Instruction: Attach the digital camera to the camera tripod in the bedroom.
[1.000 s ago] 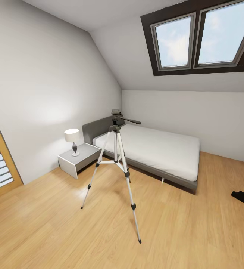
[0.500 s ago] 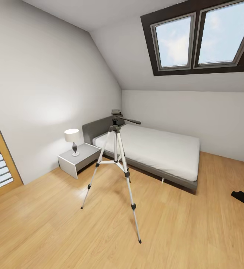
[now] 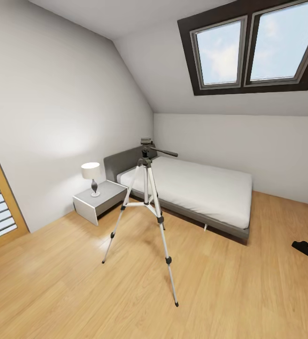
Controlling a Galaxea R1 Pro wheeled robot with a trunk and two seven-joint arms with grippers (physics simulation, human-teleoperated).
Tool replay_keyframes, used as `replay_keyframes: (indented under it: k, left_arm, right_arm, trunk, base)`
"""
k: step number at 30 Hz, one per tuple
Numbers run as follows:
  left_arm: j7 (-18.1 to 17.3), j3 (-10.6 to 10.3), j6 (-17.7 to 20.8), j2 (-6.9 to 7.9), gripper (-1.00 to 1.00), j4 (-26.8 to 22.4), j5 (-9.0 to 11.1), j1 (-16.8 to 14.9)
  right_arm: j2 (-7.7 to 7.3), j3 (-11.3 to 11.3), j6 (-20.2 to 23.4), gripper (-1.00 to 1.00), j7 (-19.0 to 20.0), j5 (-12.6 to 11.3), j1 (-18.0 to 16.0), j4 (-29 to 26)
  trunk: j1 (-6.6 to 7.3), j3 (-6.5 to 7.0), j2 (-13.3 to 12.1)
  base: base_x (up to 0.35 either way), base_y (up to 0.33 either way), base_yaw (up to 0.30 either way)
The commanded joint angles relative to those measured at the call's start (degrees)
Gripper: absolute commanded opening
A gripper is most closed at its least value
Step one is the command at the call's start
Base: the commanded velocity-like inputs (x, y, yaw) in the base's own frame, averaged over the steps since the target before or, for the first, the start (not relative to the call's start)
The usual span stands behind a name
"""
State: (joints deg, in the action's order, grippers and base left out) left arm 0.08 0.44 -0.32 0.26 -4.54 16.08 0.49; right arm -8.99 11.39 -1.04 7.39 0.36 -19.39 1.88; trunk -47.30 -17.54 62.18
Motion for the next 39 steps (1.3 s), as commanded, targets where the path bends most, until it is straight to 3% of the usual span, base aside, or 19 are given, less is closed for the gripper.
replay_keyframes:
  k: [1,5,11,16,30,39]
  left_arm:
    - [0.01,0.02,-0.03,0.00,1.00,-0.11,0.27,0.04]
    - [0.00,0.01,-0.03,0.00,1.00,-0.11,0.27,0.04]
    - [0.00,0.00,-0.03,0.00,1.00,-0.11,0.28,0.04]
    - [-0.01,0.00,-0.03,0.00,1.00,-0.15,0.32,0.04]
    - [0.01,0.06,-0.03,0.00,1.00,-0.12,0.35,0.04]
    - [0.01,0.16,-0.03,-0.07,1.00,-0.11,0.35,0.04]
  right_arm:
    - [0.01,0.21,-0.16,1.00,0.13,-0.26,-0.08,0.14]
    - [0.02,0.06,-0.38,1.00,0.05,-2.34,-0.05,0.14]
    - [0.02,-0.02,-0.51,1.00,0.01,-7.41,-0.04,0.14]
    - [0.06,-0.04,-0.77,1.00,0.00,-9.45,0.15,0.14]
    - [0.31,0.17,-0.66,1.00,0.02,-10.04,3.05,0.14]
    - [1.40,0.35,-0.68,1.00,0.00,-7.42,5.56,0.14]
  trunk:
    - [-0.01,-0.05,0.04]
    - [-0.01,-0.05,0.04]
    - [-0.01,-0.05,0.04]
    - [-0.01,-0.05,0.04]
    - [-0.01,-0.05,0.04]
    - [-0.01,-0.05,0.04]
  base:
    - [0.000,0.000,0.000]
    - [0.000,0.000,-0.012]
    - [0.000,0.000,-0.151]
    - [0.000,0.000,-0.244]
    - [0.000,0.000,-0.281]
    - [0.000,0.000,-0.286]
